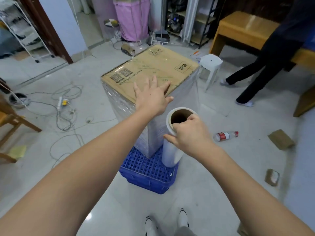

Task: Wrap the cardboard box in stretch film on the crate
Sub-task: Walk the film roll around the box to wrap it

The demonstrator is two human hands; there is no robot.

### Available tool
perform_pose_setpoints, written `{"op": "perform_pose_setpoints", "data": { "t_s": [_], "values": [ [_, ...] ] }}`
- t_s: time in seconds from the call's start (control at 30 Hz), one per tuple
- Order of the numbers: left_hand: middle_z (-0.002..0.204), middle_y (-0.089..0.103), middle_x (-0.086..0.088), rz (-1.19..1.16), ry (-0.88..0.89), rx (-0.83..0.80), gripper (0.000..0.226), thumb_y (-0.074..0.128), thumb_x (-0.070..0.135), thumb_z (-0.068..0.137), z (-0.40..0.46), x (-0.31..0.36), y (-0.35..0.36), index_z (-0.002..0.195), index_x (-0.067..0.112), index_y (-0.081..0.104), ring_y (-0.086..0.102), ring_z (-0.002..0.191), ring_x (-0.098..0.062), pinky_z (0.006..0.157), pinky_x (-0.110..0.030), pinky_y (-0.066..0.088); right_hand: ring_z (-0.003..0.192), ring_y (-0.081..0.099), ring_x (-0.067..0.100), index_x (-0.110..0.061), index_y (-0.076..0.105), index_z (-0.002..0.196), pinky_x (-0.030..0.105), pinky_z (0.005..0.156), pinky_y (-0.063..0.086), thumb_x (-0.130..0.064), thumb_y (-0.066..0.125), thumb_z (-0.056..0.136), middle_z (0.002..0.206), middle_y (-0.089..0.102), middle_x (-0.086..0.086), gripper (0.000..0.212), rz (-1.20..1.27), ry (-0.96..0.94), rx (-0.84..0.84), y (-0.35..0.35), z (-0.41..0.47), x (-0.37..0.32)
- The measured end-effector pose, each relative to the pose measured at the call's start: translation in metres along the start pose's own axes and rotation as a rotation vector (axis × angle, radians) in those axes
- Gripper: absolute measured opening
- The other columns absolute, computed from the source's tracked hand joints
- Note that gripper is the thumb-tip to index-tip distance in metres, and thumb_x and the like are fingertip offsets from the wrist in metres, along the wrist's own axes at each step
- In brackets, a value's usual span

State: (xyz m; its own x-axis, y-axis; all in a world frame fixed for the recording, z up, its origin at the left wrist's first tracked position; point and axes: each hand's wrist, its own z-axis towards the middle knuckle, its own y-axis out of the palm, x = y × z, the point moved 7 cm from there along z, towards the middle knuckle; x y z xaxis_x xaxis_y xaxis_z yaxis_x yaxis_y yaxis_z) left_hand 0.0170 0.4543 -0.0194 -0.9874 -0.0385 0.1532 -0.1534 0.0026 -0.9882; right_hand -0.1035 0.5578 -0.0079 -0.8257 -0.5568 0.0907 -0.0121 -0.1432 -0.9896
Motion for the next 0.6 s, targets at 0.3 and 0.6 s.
{"op": "perform_pose_setpoints", "data": {
  "t_s": [0.3,0.6],
  "values": [
    [0.154,0.049,0.001,-0.427,0.080,-0.072,0.047,0.053,0.070,0.094,0.003,-0.009,-0.026,0.130,0.041,0.062,0.031,0.151,-0.025,0.121,-0.067,-0.008,0.069,0.050,0.027,-0.016,0.038,0.079,0.035,0.060,0.032,-0.036,0.052,0.087,0.071,0.051,0.000,0.026,0.098,0.095,-0.150,-0.004,-0.010,0.011],
    [0.174,0.002,-0.006,0.204,0.688,-0.197,0.122,0.058,0.092,0.069,-0.027,-0.068,-0.025,0.165,0.039,0.004,0.002,0.159,-0.024,0.126,-0.042,0.000,0.046,0.033,0.020,-0.021,0.023,0.054,0.028,0.054,0.021,-0.081,0.052,0.070,0.045,0.021,-0.007,0.069,-0.037,0.140,0.156,-0.009,-0.002,0.013]
  ]
}}
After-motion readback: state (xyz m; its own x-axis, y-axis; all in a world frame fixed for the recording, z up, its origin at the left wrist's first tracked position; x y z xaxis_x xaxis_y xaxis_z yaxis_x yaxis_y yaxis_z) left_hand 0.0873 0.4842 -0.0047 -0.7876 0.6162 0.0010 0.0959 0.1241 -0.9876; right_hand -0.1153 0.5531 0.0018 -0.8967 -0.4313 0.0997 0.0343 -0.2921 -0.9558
